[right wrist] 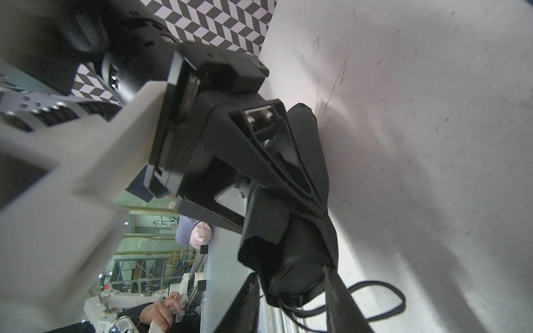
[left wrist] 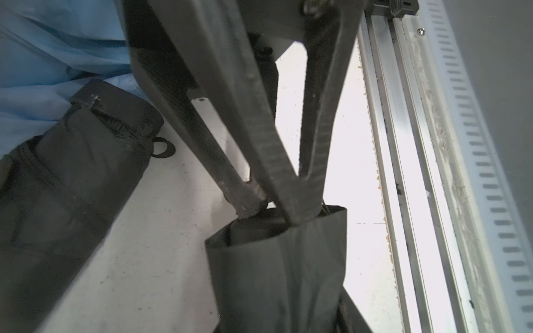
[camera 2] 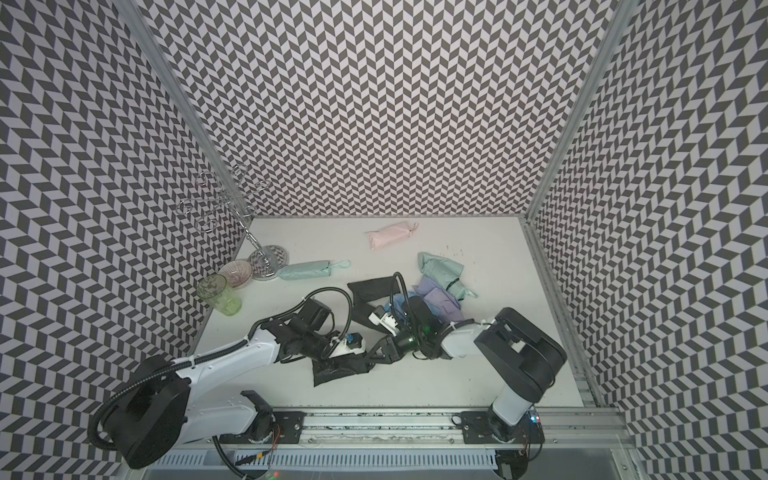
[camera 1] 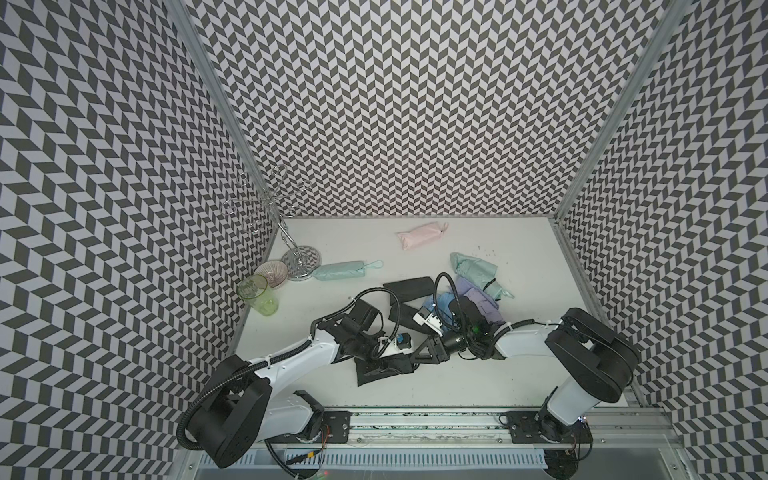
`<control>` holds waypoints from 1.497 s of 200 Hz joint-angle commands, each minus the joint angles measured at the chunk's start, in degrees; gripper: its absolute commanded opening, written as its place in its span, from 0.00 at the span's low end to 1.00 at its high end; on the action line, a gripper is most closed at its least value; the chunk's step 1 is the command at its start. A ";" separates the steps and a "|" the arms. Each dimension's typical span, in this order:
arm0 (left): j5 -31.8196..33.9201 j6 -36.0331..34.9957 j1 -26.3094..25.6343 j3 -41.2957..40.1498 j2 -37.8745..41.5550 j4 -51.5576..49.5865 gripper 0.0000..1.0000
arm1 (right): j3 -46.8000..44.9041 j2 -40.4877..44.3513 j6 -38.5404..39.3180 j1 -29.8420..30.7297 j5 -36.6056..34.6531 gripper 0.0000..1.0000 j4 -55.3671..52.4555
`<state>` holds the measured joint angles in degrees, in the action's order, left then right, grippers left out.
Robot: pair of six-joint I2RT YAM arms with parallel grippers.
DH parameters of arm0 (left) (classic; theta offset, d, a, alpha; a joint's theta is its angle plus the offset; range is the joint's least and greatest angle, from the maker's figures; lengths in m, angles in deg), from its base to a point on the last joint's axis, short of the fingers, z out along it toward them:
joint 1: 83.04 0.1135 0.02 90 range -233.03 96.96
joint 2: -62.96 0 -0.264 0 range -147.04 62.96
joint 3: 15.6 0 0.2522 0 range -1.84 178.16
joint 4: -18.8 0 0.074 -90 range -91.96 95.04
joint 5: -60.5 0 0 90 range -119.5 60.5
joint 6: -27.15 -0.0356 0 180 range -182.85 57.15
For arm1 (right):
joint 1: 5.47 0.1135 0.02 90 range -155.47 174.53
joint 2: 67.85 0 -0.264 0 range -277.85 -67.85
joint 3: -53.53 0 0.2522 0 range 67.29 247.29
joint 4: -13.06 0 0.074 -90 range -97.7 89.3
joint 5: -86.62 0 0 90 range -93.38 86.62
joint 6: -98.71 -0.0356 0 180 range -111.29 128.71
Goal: Take umbrellas out of sleeves
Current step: Take out the umbrella from the umbrella sleeve.
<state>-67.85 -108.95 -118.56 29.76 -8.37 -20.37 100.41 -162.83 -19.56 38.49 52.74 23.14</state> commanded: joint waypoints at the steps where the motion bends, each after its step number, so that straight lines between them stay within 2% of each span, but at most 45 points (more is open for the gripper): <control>1: -7.00 -0.91 -0.86 0.96 1.91 4.14 0.00 | -0.60 -0.71 0.63 0.33 -1.89 0.38 5.18; 58: -7.73 -0.87 -0.68 1.16 2.57 3.70 0.00 | -1.13 -1.24 -0.54 0.42 -1.51 0.38 7.37; 102: -7.96 -0.65 -0.68 1.30 2.43 3.72 0.00 | -1.35 -1.83 -1.30 0.42 -1.89 0.42 8.87; 148: -8.14 -0.27 -0.43 1.68 2.10 3.87 0.00 | -2.27 -1.57 -2.76 0.95 -0.88 0.36 11.61; 256: -9.27 0.56 -0.24 6.19 -3.25 2.42 0.00 | -1.07 -4.71 -3.75 2.70 -0.32 0.37 12.10; 280: -9.19 1.60 -0.24 6.65 -3.61 2.79 0.00 | -0.61 -5.17 -4.24 2.97 0.25 0.35 12.54; 299: -8.96 2.07 -0.24 7.30 -4.17 2.31 0.00 | -0.45 -4.83 -4.88 2.90 0.31 0.25 12.75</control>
<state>-71.76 -107.93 -118.89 32.45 -12.33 -22.62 98.86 -166.70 -24.57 39.87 52.39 32.80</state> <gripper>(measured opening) 0.406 0.303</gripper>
